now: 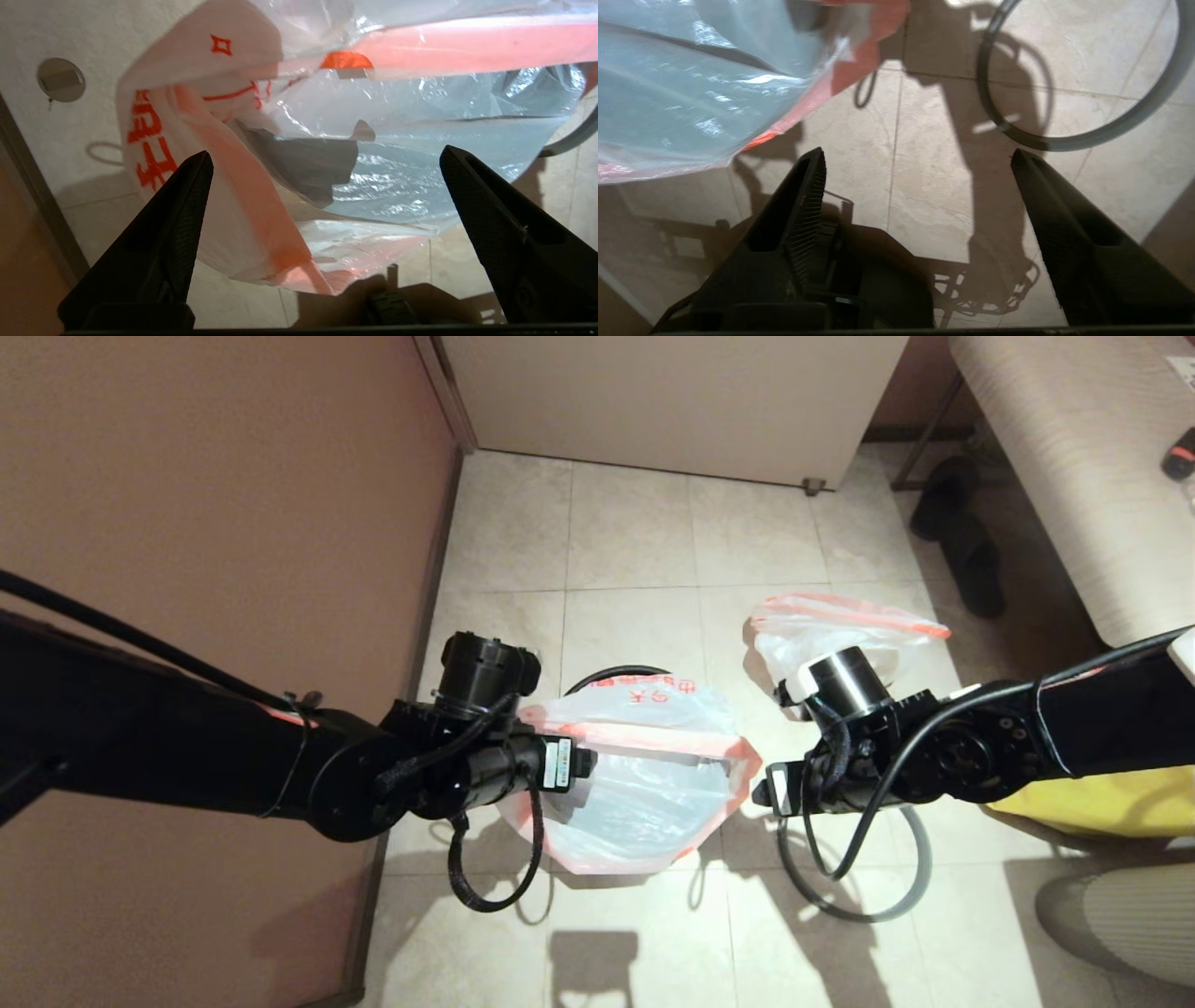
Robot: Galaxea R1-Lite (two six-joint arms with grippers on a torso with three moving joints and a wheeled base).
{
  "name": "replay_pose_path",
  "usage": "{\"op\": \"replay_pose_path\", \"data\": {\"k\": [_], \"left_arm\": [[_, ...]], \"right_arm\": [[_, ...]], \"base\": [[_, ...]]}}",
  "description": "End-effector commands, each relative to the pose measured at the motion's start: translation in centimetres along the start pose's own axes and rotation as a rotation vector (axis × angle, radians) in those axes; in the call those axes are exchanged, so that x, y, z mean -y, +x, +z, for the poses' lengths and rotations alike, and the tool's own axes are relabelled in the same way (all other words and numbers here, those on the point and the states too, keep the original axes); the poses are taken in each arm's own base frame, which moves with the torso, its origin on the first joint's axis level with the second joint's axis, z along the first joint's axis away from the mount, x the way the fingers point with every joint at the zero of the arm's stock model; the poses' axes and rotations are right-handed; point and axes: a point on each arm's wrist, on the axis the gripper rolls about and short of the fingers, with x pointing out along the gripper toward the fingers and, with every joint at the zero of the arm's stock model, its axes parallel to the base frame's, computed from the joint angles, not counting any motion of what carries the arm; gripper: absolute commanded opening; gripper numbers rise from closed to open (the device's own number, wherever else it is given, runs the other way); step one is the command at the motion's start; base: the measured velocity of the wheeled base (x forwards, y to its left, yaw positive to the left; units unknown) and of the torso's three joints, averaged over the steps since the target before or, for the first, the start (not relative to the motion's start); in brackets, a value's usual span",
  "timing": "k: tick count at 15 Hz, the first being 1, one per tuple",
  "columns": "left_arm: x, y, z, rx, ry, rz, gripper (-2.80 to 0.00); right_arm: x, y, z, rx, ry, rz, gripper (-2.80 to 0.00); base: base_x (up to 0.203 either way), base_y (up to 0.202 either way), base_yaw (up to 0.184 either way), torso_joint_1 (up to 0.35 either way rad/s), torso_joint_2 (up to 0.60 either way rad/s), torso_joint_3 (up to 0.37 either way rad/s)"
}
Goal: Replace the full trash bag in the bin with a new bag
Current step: Put the new garbage bag on the trash can
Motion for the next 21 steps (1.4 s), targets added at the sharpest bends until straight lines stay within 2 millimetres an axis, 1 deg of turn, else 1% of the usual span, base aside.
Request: {"op": "replay_pose_path", "data": {"k": [1,3,4,7,8,10,11,14,18,21], "left_arm": [[1.1,-0.3,-0.3,-0.023,-0.016,-0.02,0.0],[1.4,-0.4,0.1,-0.045,-0.048,-0.02,0.0],[1.4,-0.3,0.2,-0.055,-0.062,-0.015,0.0],[1.4,-0.3,0.3,-0.057,-0.066,-0.012,0.0],[1.4,-0.3,0.3,-0.058,-0.066,-0.011,0.0],[1.4,-0.3,0.3,-0.057,-0.066,-0.011,0.0],[1.4,-0.3,0.4,-0.054,-0.067,-0.009,0.0],[1.4,-0.3,0.3,-0.055,-0.066,-0.01,0.0],[1.7,-0.2,0.0,-0.062,-0.06,-0.015,0.0],[2.0,-0.1,-0.1,-0.064,-0.069,-0.019,0.0]], "right_arm": [[-0.5,-0.5,0.2,0.005,0.021,0.036,-2.8],[-1.5,-0.3,0.1,-0.012,0.064,0.109,-2.8],[-2.0,0.1,-0.1,-0.018,0.074,0.142,-2.8],[-3.5,2.1,-1.2,-0.046,0.068,0.156,-2.8],[-4.2,2.6,-1.8,-0.06,0.076,0.162,-2.8],[-5.1,3.2,-2.4,-0.071,0.071,0.168,-2.8],[-5.3,3.4,-2.6,-0.07,0.072,0.165,0.0],[-5.9,4.4,-2.5,-0.041,0.123,0.159,0.0],[-6.2,4.9,-2.3,-0.009,0.145,0.173,0.0],[-6.6,6.5,-2.6,0.026,0.169,0.159,0.0]], "base": [[0.0,0.0,0.0,0.0,0.0,0.0],[0.0,0.0,0.0,0.0,0.0,0.0],[0.0,0.0,0.0,0.0,0.0,0.0],[0.0,0.0,0.0,0.0,0.0,0.0],[0.0,0.0,0.0,0.0,0.0,0.0],[0.0,0.0,0.0,0.0,0.0,0.0],[0.0,0.0,0.0,0.0,0.0,0.0],[0.0,0.0,0.0,0.0,0.0,0.0],[0.0,0.0,0.0,0.0,0.0,0.0],[0.0,0.0,0.0,0.0,0.0,0.0]]}}
